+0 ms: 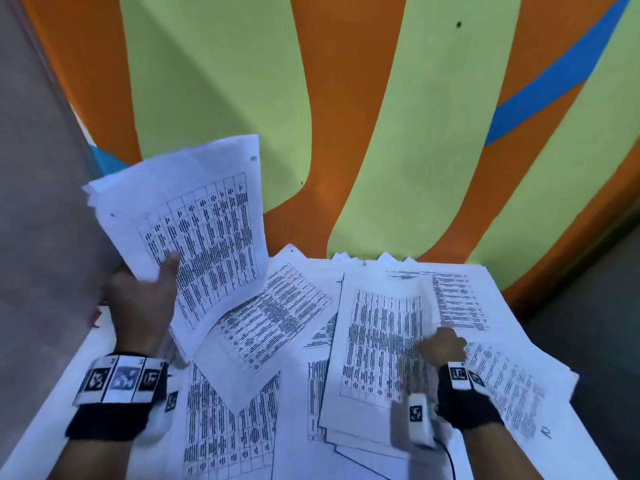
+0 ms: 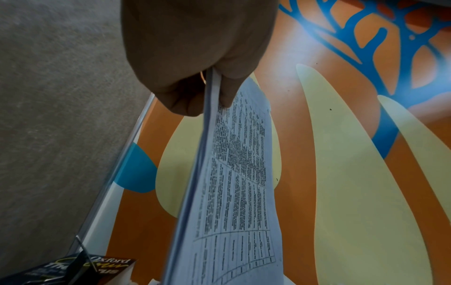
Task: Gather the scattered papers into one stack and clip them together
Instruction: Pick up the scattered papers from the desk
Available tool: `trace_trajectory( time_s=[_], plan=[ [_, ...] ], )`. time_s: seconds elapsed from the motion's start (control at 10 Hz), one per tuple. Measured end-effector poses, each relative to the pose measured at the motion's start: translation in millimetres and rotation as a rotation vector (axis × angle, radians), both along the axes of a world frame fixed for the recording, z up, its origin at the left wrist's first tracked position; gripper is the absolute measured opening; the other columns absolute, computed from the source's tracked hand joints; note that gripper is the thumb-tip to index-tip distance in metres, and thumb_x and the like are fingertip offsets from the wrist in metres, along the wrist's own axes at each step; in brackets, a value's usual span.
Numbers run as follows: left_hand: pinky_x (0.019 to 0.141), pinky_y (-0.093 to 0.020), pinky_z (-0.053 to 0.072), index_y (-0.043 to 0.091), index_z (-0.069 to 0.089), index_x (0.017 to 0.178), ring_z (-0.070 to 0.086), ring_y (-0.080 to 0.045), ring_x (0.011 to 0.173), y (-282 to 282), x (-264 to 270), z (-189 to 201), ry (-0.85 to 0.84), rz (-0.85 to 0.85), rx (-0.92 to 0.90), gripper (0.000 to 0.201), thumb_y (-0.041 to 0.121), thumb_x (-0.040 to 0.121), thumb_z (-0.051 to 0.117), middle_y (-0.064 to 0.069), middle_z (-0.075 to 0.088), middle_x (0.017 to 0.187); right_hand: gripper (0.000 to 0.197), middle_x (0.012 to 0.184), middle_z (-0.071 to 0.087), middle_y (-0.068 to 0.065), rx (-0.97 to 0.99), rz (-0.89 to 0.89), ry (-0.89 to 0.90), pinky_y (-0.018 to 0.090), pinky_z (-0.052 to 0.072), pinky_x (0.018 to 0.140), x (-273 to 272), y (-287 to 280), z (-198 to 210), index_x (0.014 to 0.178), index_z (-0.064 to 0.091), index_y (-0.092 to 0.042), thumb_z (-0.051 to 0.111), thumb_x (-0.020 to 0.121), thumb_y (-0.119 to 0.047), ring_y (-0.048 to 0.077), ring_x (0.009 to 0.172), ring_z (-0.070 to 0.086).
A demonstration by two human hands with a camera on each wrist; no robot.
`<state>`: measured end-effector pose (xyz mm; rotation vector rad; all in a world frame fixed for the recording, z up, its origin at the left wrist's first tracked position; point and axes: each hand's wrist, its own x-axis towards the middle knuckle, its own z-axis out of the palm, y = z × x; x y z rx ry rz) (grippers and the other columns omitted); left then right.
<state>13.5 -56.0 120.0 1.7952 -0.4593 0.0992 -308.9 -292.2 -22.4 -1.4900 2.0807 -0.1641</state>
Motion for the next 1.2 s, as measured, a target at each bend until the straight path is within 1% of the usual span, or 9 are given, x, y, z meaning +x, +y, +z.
trace_trajectory(
  time_s=[0.1, 0.3, 0.4, 0.5, 0.6, 0.7, 0.8, 0.9, 1.2],
  plan=[
    [0.047, -0.019, 0.033, 0.015, 0.035, 0.05, 0.037, 0.006, 0.028, -0.3, 1.2, -2.9, 0.016, -0.002, 0.003, 0.052, 0.025, 0.087, 0.07, 0.0, 0.045, 0.053, 0.025, 0.095, 0.067, 0.023, -0.128, 0.019, -0.139, 0.034, 0.054, 0.069, -3.0, 10.3, 12.1, 0.103, 0.057, 0.006, 0.063, 0.079, 0.002, 0.029, 0.073, 0.06],
    [0.068, -0.032, 0.036, -0.021, 0.061, 0.084, 0.052, -0.016, 0.08, 6.1, 8.3, -4.7, 0.023, -0.001, -0.035, 0.043, 0.021, 0.088, 0.07, -0.04, 0.066, 0.092, 0.06, 0.085, 0.058, 0.016, -0.566, 0.125, -0.328, 0.04, 0.047, 0.074, -27.6, 25.3, 104.5, 0.13, 0.049, -0.005, 0.075, 0.075, -0.005, 0.028, 0.08, 0.057],
    [0.069, -0.03, 0.035, -0.024, 0.057, 0.082, 0.065, -0.018, 0.078, 7.7, 11.1, -5.3, 0.025, 0.006, -0.03, 0.048, 0.022, 0.087, 0.07, -0.04, 0.066, 0.092, 0.026, 0.076, 0.067, 0.015, -0.654, 0.106, -0.595, 0.041, 0.051, 0.07, -38.0, 21.1, 143.3, 0.099, 0.067, 0.004, 0.076, 0.076, -0.004, 0.022, 0.074, 0.06],
    [0.064, -0.03, 0.034, -0.01, 0.05, 0.059, 0.058, -0.013, 0.06, 10.7, 15.4, -5.1, 0.032, 0.043, -0.015, 0.049, 0.026, 0.087, 0.07, -0.034, 0.063, 0.073, 0.007, 0.062, 0.068, 0.001, -0.474, -0.017, -0.975, 0.031, 0.05, 0.062, -22.5, 15.8, 144.3, 0.08, 0.067, -0.004, 0.072, 0.081, -0.007, 0.019, 0.062, 0.061],
    [0.065, -0.039, 0.046, -0.028, 0.055, 0.087, 0.062, -0.023, 0.081, 16.4, 19.5, -2.7, -0.019, 0.072, -0.02, 0.054, 0.024, 0.087, 0.07, -0.043, 0.063, 0.093, 0.031, 0.065, 0.049, 0.01, -0.202, -0.006, -0.942, 0.03, 0.051, 0.07, 23.2, 25.4, 107.3, 0.076, 0.058, 0.001, 0.062, 0.092, -0.024, 0.019, 0.076, 0.066],
    [0.067, -0.024, 0.049, -0.023, 0.06, 0.091, 0.057, -0.011, 0.074, 28.2, 27.0, -2.4, -0.081, 0.076, -0.016, 0.045, 0.021, 0.087, 0.071, -0.036, 0.068, 0.091, 0.042, 0.085, 0.054, 0.037, 0.075, -0.076, -1.072, 0.027, 0.042, 0.064, 74.7, 42.5, 53.0, 0.074, 0.054, 0.007, 0.057, 0.094, -0.03, 0.017, 0.082, 0.046],
    [0.057, -0.012, 0.039, -0.001, 0.059, 0.076, 0.048, 0.001, 0.07, 46.5, 42.3, -3.2, -0.076, 0.142, -0.009, 0.027, 0.02, 0.086, 0.071, -0.003, 0.071, 0.066, 0.019, 0.123, 0.059, 0.032, 0.257, -0.11, -1.043, 0.035, 0.051, 0.075, 131.3, 64.0, 15.4, 0.077, 0.054, -0.009, 0.056, 0.095, -0.014, 0.02, 0.079, 0.055],
    [0.078, -0.026, 0.041, -0.004, 0.066, 0.091, 0.056, -0.012, 0.092, 51.4, 45.1, -4.3, -0.055, 0.133, -0.028, 0.023, 0.019, 0.087, 0.07, -0.019, 0.071, 0.098, 0.013, 0.104, 0.064, 0.014, 0.213, -0.172, -0.992, 0.027, 0.051, 0.064, 157.7, 70.1, 2.1, 0.081, 0.055, -0.012, 0.055, 0.093, -0.018, 0.018, 0.07, 0.055],
    [0.082, -0.028, 0.042, -0.008, 0.067, 0.104, 0.067, -0.026, 0.101, 53.9, 43.4, -14.7, 0.007, 0.065, -0.028, 0.033, 0.02, 0.087, 0.07, -0.022, 0.071, 0.106, 0.031, 0.086, 0.065, 0.01, 0.233, -0.129, -0.806, 0.028, 0.047, 0.061, 171.2, 54.5, 6.4, 0.094, 0.063, -0.007, 0.069, 0.066, -0.02, 0.024, 0.073, 0.06]
  ],
)
